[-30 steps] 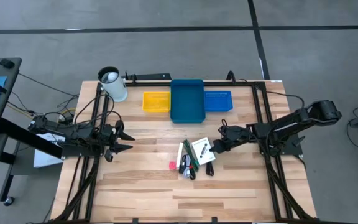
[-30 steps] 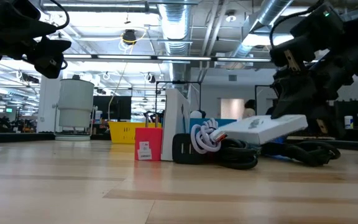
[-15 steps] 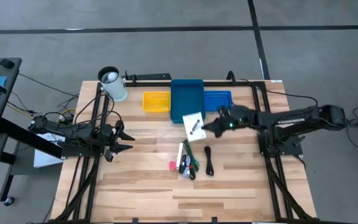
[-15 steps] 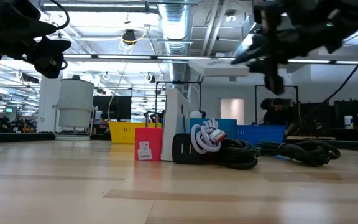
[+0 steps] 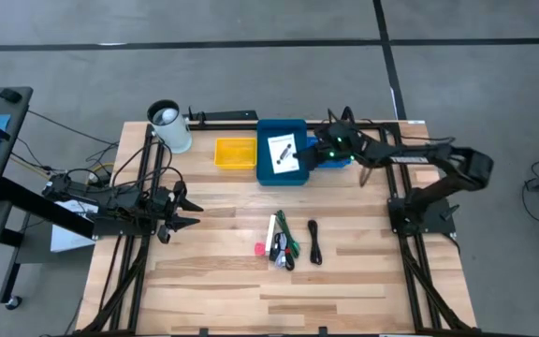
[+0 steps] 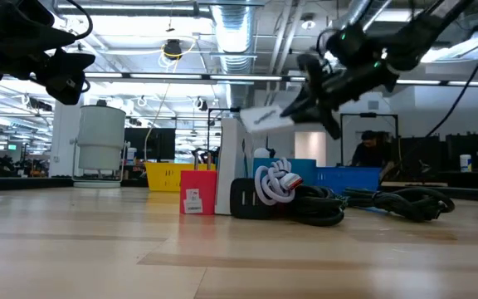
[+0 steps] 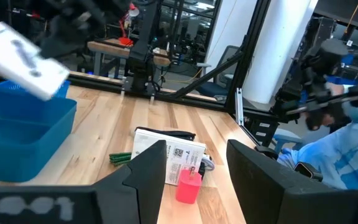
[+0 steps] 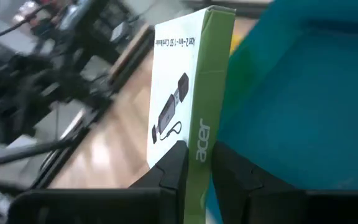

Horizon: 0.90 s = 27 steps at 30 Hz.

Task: Pick and place items into bin
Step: Put the white card reader box into the large blue bin

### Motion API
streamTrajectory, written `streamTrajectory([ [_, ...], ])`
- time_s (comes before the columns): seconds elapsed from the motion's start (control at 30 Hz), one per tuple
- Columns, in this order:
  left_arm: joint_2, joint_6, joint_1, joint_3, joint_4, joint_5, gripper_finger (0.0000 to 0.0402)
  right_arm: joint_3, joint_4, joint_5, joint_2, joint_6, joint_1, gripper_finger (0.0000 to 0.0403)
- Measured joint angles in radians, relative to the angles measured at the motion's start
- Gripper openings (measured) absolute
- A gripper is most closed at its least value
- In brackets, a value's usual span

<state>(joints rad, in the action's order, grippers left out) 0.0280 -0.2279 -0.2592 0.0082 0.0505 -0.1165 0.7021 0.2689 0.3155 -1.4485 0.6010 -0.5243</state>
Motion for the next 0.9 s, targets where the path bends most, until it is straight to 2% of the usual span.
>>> streamTrajectory([
  [0.17,0.000,0.000,0.000,0.000,0.000,0.000,0.0159,0.000,0.091,0.001,-0.119,0.015,-0.077,0.0053],
  [0.33,0.000,0.000,0.000,0.000,0.000,0.000,0.0159,-0.001,0.125,0.001,-0.181,0.027,-0.122,0.0054],
  [0.63,0.000,0.000,0.000,0.000,0.000,-0.001,0.0159,-0.001,0.131,0.009,-0.186,0.021,-0.131,0.0081],
  [0.9,0.000,0.000,0.000,0.000,0.000,-0.001,0.0159,-0.001,0.131,0.024,-0.186,0.018,-0.130,0.0126],
])
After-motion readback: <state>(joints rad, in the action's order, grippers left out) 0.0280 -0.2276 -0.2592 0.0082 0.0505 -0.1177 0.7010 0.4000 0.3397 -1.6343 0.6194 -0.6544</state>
